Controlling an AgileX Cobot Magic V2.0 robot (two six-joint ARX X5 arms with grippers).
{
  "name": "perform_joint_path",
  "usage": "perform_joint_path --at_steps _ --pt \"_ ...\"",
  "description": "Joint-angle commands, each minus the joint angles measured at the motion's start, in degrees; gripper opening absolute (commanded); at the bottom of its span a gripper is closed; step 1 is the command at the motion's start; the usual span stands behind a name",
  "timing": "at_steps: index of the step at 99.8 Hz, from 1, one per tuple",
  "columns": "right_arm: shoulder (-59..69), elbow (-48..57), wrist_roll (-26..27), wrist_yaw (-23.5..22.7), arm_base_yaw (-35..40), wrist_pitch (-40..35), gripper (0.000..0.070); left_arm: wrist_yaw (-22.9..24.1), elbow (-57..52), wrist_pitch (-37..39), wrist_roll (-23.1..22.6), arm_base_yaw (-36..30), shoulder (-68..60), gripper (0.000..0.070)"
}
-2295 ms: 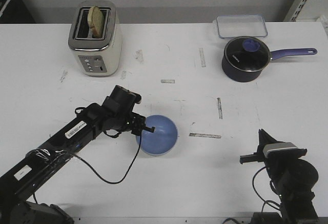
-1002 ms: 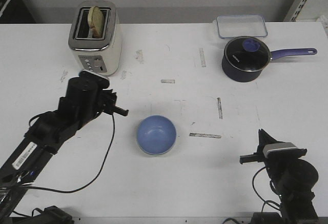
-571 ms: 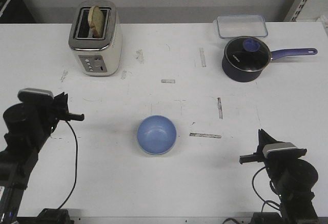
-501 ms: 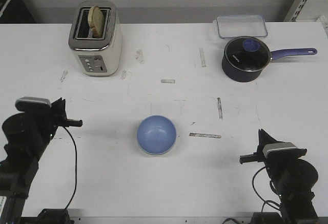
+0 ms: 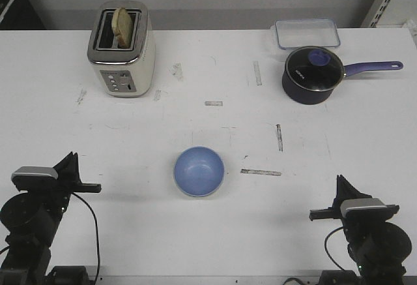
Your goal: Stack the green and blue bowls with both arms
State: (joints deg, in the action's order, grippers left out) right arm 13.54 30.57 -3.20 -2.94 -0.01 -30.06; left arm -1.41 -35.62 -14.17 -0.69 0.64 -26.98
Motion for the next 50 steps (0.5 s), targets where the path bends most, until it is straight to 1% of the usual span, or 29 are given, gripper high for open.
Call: perform_joint_path --at_steps 1,25,50 --pt "-1.1 0.1 -0.7 0.0 0.0 1.4 0.0000 0.2 0.0 0.5 0.3 0.2 -0.4 0.0001" --pt "-1.9 0.1 -0.7 0.0 0.0 6.0 0.0000 0.2 0.0 0.6 0.3 0.1 -0.1 0.0001" --pt "-1.9 0.2 -0.7 0.0 0.0 6.1 0.0000 0.1 0.0 0.6 0.3 0.1 1.1 0.0001"
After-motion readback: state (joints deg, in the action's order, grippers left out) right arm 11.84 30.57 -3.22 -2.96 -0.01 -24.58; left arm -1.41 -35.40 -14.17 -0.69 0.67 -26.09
